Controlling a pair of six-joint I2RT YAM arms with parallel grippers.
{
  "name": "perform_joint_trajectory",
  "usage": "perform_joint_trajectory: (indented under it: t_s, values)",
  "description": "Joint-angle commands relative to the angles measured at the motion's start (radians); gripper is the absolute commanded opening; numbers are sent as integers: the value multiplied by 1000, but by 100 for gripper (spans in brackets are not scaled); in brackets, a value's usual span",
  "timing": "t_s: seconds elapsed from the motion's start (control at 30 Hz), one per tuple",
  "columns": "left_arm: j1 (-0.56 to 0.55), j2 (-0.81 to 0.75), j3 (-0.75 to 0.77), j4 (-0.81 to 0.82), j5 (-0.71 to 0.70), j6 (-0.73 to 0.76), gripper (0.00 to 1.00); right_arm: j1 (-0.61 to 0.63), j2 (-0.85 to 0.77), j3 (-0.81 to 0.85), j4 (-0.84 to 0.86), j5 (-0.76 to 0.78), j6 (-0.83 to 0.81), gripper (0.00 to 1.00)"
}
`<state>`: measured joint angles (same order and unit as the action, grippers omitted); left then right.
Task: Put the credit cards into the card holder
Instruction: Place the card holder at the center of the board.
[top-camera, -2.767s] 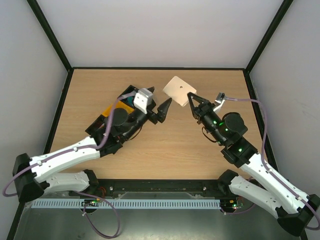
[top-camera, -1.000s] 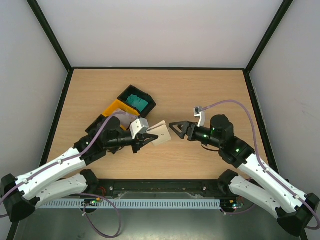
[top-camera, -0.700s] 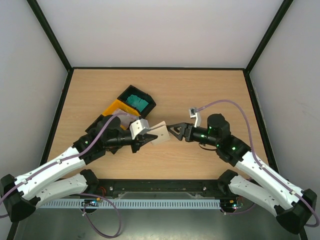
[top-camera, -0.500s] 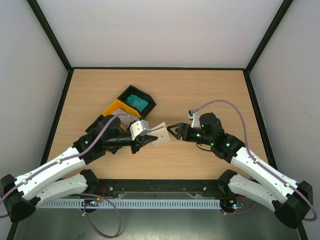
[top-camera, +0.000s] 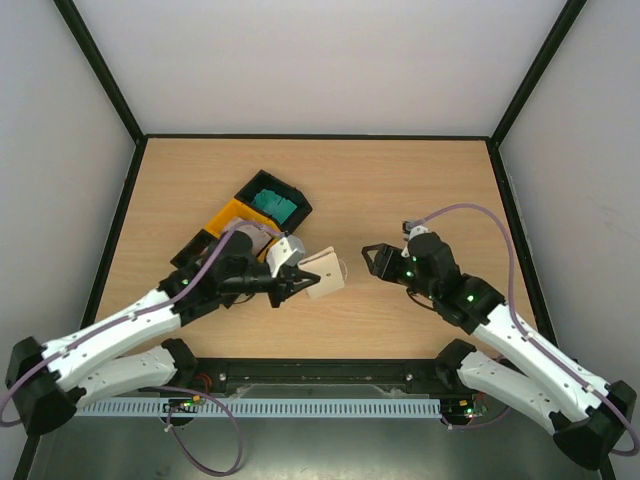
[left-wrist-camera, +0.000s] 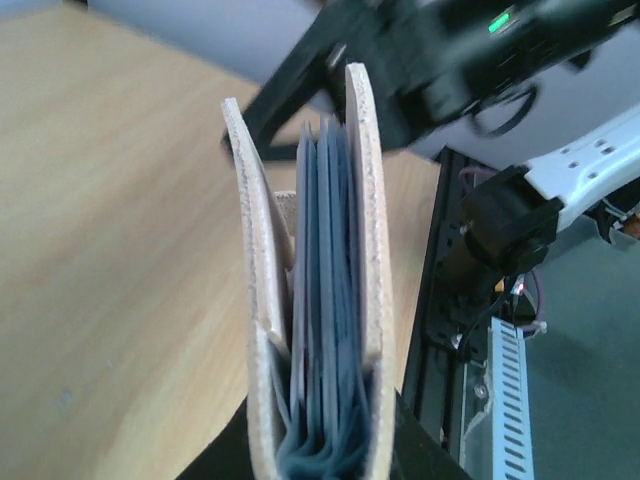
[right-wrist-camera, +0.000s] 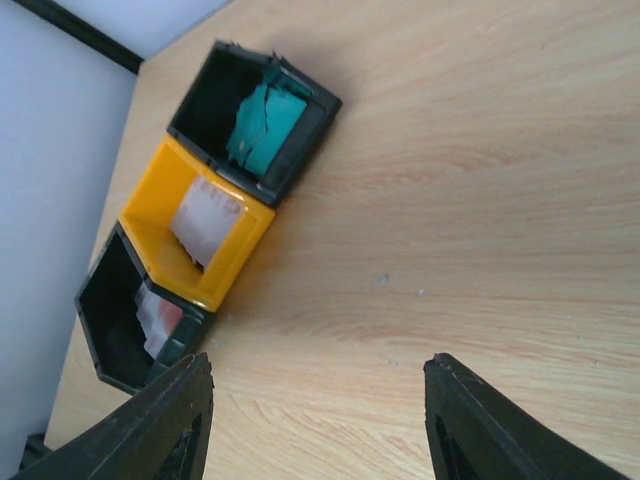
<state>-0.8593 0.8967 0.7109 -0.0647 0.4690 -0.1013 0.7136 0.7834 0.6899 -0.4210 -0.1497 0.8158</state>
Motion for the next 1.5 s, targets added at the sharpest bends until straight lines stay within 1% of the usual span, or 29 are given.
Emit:
perform_joint_trajectory:
  t_s: [0.0,0.13,0.2,0.27,0.37,0.47,0.53,0.6,0.63,0.73,0.8,0.9,0.97,1.07,1.1,1.17,1.27,1.37,1.47]
  values:
    - [-2,131,-37,53,11,-230,5,1,-50,-19,-48,116,19,57]
    - [-2,306,-37,127,99,-359,9,1,-29,-52,-87,174,67,57]
    - [5,404,-21,151,125,-391,9,1,-11,-80,-89,178,82,57]
    - [19,515,2,161,133,-408,9,1,-16,-123,-63,168,114,57]
    - [33,636,34,221,182,-427,10,0,-42,-196,5,158,141,57]
    - [43,742,73,265,223,-438,17,0,-26,-225,29,150,132,57]
    - [54,805,98,269,240,-443,21,0,6,-234,54,106,106,57]
    - [67,841,109,256,228,-446,28,1,46,-246,77,69,88,57]
    - [75,848,108,247,218,-444,30,0,64,-251,87,57,85,57]
    - [99,842,100,193,170,-427,44,0,108,-271,127,21,67,57]
    - [113,815,94,135,113,-411,53,0,125,-286,180,-23,50,58]
    - [123,775,93,39,4,-390,60,1,152,-291,221,-79,23,58]
    - [122,745,87,-5,-55,-395,62,1,178,-281,229,-98,6,58]
    - [108,695,52,-16,-171,-446,62,3,216,-260,219,-82,-9,58]
    - [89,672,34,8,-233,-482,62,7,227,-250,210,-63,-9,58]
    - [26,635,-16,98,-306,-574,63,21,251,-220,180,8,-8,57]
    - [-76,633,-46,178,-412,-691,64,60,309,-148,101,128,-7,56]
    - [-119,660,-55,209,-457,-765,60,125,377,-81,35,220,11,55]
    - [-131,665,-82,224,-488,-863,54,182,454,-35,-8,280,45,51]
